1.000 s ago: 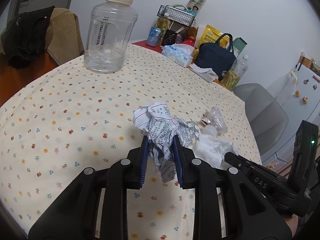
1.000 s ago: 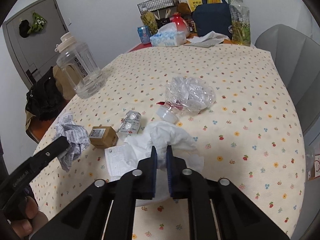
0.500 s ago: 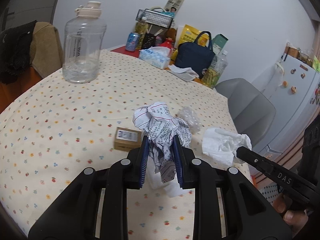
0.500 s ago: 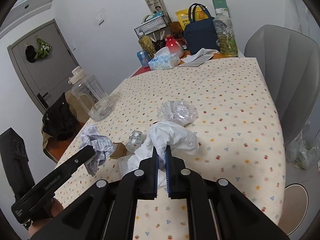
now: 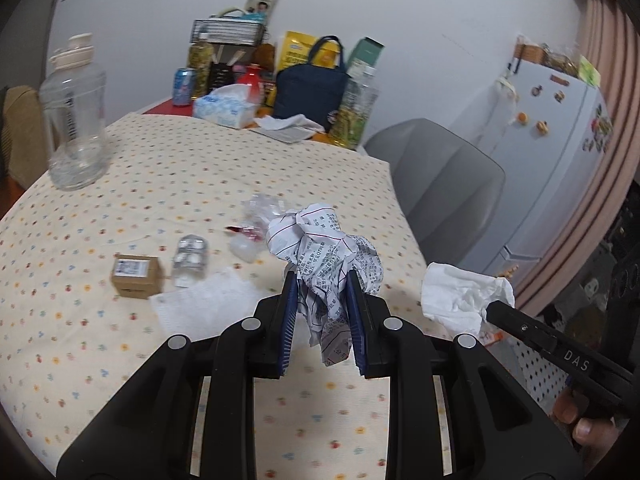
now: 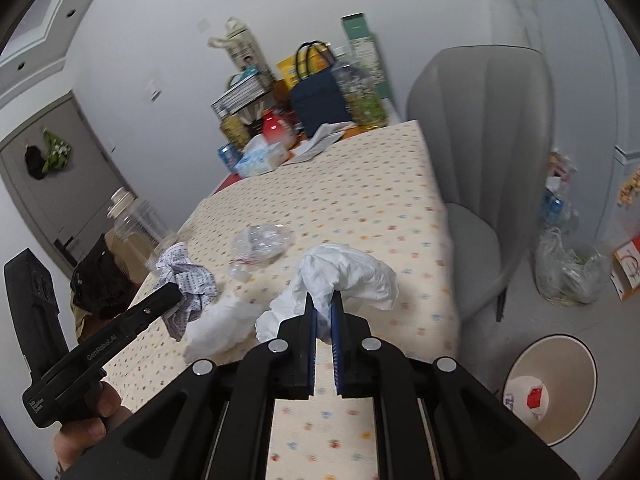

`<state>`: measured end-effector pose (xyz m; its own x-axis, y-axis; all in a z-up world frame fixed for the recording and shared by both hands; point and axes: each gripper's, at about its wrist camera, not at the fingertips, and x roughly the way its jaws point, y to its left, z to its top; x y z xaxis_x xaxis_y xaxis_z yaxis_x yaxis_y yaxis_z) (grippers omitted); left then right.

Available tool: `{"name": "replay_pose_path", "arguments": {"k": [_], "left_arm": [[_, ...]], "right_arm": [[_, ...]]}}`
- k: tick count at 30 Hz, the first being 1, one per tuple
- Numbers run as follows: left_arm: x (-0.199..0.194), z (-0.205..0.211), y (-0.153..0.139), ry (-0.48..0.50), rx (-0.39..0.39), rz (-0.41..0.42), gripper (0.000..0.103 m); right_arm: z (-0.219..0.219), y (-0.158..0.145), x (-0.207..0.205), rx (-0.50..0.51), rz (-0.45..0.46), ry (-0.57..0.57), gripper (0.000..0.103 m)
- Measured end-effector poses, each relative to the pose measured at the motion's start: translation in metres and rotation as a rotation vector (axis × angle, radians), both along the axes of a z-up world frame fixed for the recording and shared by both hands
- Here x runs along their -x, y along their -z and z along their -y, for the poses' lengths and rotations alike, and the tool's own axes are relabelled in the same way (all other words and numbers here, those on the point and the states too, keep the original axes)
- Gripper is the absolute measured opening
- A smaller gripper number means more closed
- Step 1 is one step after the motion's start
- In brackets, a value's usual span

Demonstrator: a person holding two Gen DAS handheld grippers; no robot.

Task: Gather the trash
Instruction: 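Carry the striped paper and white tissue with both tools to the bin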

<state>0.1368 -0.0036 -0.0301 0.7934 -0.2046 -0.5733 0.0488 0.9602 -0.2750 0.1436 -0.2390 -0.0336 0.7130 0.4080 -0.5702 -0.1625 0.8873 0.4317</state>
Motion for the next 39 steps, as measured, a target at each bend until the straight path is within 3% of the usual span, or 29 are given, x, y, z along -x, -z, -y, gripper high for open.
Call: {"name": "replay_pose_path", "arguments": {"k": [8,20,39], "left_arm": [[-0.014,0.060,0.004,0.107,-0.047,-0.019,0.024],[-0.033,0.163,0.015,0.273,-0.127,-0.048,0.024],[-0.057,0.278,0.061,0.433,-0.217,-0.154,0.024]], "right_arm": [[0.074,0.015,0.008,-0.018,-0.018,0.135,0.008],[0.151,0.047,0.019,-0.055,-0.065,0.263,0.008],[0.249,0.129,0.027,-0.127,-0.200,0.429,0.011]]}}
